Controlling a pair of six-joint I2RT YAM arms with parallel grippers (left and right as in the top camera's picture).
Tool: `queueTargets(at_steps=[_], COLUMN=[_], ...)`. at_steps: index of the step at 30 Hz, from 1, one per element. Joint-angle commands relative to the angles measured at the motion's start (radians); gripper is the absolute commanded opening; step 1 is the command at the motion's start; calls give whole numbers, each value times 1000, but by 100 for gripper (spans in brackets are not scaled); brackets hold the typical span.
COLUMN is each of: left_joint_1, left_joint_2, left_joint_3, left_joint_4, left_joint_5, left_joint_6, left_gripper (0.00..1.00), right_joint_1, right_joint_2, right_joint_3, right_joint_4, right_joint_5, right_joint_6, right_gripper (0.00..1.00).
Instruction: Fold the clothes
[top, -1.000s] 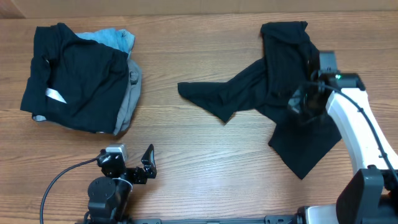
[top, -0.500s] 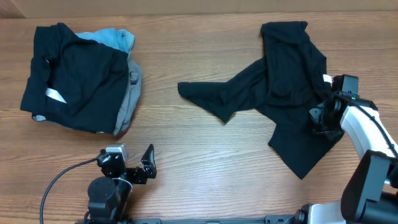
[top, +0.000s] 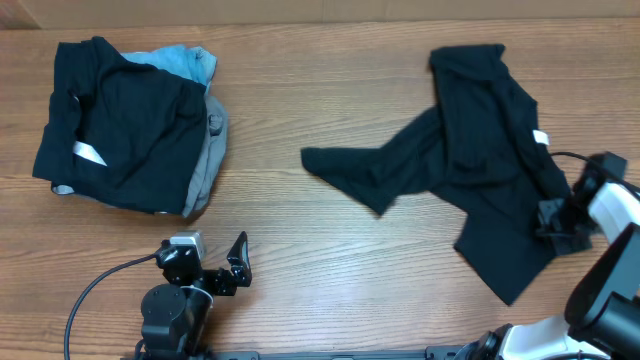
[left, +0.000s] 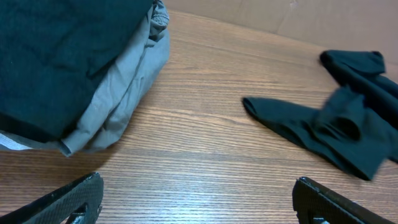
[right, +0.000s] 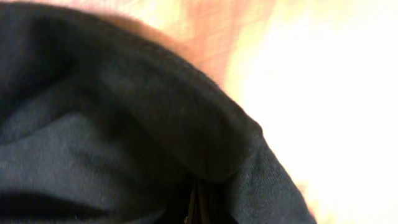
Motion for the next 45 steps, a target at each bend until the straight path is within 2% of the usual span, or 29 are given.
queueTargets(at_steps=[1,5,8,9,10,11,13,19,23,27,31,33,35,36,39,41,45], left_joint_1=[7,7,7,7,7,7,7,6,6,6,5,4,4,4,2,-13,-116], left_joint_2=[-6,-6,-6,-6,-6,-6,-6,-6,-6,-6,-6,-6,8,28,161,321,642], left_joint_3=[-10,-10,-10,-10,-10,-10,-10,-6,-6,-6,-16,-38,-41,-39,-30,33,287], left_joint_4=[2,2,2,2,2,2,2,28,-13,37,67,186,335,349,389,479,464], left_joint_5=[11,11,11,11,11,11,11,27,21,-15,19,78,208,232,265,291,247], left_joint_6=[26,26,26,26,26,26,26,26,26,26,-9,-46,-45,-45,-32,40,270], left_gripper=[100,100,100,100,100,100,100,100,100,100,100,100,100,100,100,100,100], right_joint_1=[-80,-65,-2,27,49,69,103,144,154,155,158,169,190,203,231,237,237], right_joint_2=[38,23,-81,-136,-182,-223,-286,-320,-318,-315,-311,-311,-312,-311,-312,-312,-313], right_joint_3=[-28,19,131,189,235,279,347,394,394,393,393,393,393,393,393,393,393], right_joint_4=[-12,-36,-109,-132,-135,-129,-78,13,110,141,140,118,84,67,20,-23,-34], right_joint_5=[59,-23,-35,-32,-27,-13,-6,-79,-84,-158,-223,-224,-232,-234,-249,-266,-280], right_joint_6=[14,-10,-43,-43,-43,-47,-140,-224,-285,-302,-303,-306,-336,-354,-384,-384,-384], right_gripper=[4,4,4,33,71,89,100,100,100,100,100,100,100,100,100,100,100])
